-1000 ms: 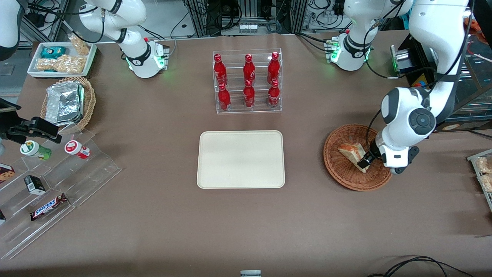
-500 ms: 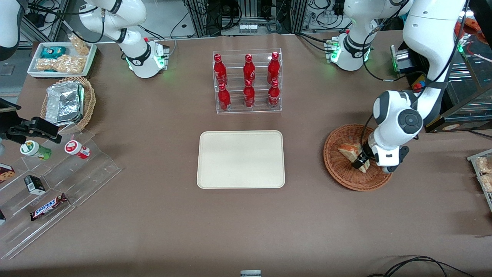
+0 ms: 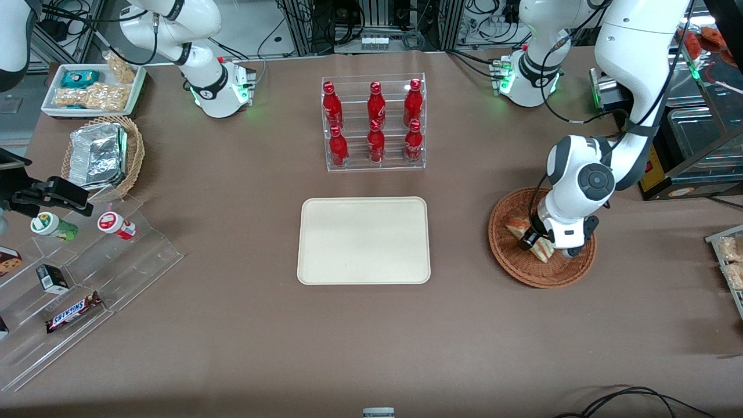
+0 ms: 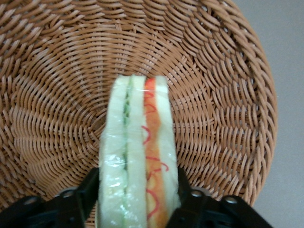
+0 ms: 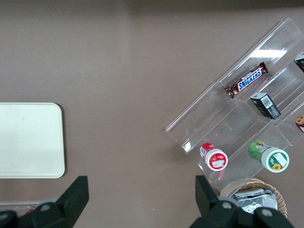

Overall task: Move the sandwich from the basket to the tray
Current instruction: 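Lift the sandwich out of the basket and carry it toward the tray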

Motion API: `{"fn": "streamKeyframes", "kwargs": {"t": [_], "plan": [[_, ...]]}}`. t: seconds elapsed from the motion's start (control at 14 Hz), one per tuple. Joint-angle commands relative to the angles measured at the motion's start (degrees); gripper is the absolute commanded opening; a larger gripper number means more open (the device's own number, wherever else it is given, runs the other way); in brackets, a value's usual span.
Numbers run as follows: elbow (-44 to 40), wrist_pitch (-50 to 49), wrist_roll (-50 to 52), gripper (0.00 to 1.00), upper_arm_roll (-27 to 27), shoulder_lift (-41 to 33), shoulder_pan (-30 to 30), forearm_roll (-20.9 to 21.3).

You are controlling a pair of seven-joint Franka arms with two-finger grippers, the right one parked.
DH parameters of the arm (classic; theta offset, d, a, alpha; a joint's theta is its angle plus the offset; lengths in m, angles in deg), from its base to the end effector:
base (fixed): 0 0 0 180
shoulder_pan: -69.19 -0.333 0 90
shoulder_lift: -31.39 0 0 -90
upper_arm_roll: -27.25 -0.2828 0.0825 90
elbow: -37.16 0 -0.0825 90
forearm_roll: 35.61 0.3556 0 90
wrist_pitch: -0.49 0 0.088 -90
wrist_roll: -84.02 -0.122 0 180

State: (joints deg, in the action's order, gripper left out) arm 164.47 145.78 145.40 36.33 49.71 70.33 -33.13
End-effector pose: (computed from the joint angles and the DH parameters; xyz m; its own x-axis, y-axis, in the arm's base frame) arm 0.5151 -0.0951 0.2082 0.6484 0.7609 -0.0224 0.7612 -0.6484 0.0112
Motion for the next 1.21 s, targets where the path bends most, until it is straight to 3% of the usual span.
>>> {"fn": "streamKeyframes", "kwargs": {"t": [0.0, 0.21, 0.43, 0.71, 0.93, 1.14], "plan": [[1.09, 0.18, 0.59, 0.06, -0.12, -3.98, 0.0, -0.11], [-1.53, -7.26, -3.78, 0.05, -0.03, -8.47, 0.26, 0.42], [-5.05, -15.18, -17.82, 0.07, 3.65, -9.62, 3.06, 0.42], [-11.64, -21.36, -22.34, 0.09, 6.12, -6.38, 11.93, 0.51], [-23.82, -23.63, -19.56, 0.1, 6.12, 2.91, 20.53, 0.16], [-40.16, -31.97, -12.62, 0.14, 5.86, 15.12, 28.1, 2.95]]}}
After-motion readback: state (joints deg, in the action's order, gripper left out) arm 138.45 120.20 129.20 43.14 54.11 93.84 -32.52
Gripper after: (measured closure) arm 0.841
